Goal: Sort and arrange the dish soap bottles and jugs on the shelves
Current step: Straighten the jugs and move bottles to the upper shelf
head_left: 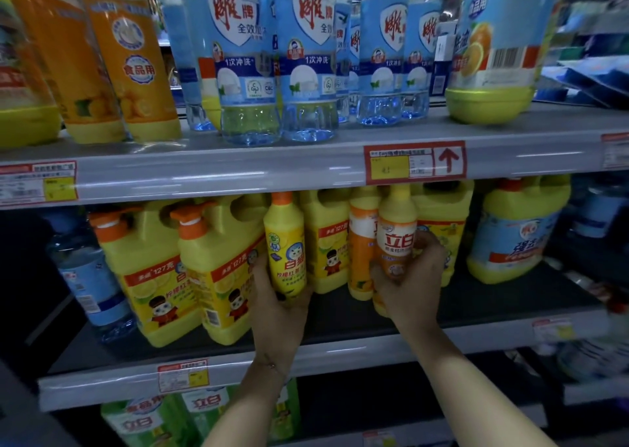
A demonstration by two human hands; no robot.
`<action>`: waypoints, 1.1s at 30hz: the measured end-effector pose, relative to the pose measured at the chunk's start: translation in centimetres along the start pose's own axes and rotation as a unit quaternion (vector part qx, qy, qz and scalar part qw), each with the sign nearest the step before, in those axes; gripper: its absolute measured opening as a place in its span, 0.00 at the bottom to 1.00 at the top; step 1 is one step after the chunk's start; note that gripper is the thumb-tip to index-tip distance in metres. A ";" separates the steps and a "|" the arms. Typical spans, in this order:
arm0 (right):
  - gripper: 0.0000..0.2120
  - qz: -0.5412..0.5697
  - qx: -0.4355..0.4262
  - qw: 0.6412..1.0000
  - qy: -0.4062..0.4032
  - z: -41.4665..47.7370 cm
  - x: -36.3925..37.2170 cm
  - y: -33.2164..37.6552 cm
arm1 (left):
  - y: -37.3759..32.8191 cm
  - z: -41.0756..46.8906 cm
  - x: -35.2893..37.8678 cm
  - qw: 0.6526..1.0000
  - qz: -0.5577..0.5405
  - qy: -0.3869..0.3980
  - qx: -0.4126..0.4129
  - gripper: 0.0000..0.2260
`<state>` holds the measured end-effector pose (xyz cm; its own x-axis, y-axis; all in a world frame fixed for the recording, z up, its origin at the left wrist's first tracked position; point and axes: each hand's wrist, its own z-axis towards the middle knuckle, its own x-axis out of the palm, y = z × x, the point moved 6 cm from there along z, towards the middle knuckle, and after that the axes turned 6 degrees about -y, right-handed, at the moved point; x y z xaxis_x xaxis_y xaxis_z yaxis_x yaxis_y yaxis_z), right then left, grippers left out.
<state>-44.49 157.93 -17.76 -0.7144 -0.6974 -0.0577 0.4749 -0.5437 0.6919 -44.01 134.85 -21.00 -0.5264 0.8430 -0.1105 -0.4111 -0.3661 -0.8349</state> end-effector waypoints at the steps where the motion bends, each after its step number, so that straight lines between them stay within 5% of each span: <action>1: 0.34 0.030 0.021 0.999 0.018 0.1 0.4 -0.4 | 0.0 0.0 0.0 1.000 -0.001 0.001 -0.003 0.37; 6: 0.26 0.075 0.133 0.983 0.101 -0.2 1.9 -2.4 | -0.5 -0.4 -0.3 1.000 -0.004 0.003 0.018 0.37; 16: 0.27 0.160 0.027 0.981 0.107 -2.0 -0.3 2.8 | -3.6 -2.3 0.4 0.990 -0.080 0.113 0.024 0.33; 24: 0.19 0.256 -0.181 0.949 0.037 4.8 -5.8 16.7 | -10.7 -1.0 -2.1 0.982 -0.098 0.045 0.155 0.35; 33: 0.14 0.340 -0.199 0.919 0.003 11.6 -3.9 27.3 | -14.2 0.8 -6.3 0.976 -0.130 0.002 0.175 0.35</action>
<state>-34.67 151.24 9.70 -0.1803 -0.9412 0.2858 0.9618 -0.1079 0.2515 -35.44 134.46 -8.01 -0.3676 0.9267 0.0774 -0.7593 -0.2511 -0.6003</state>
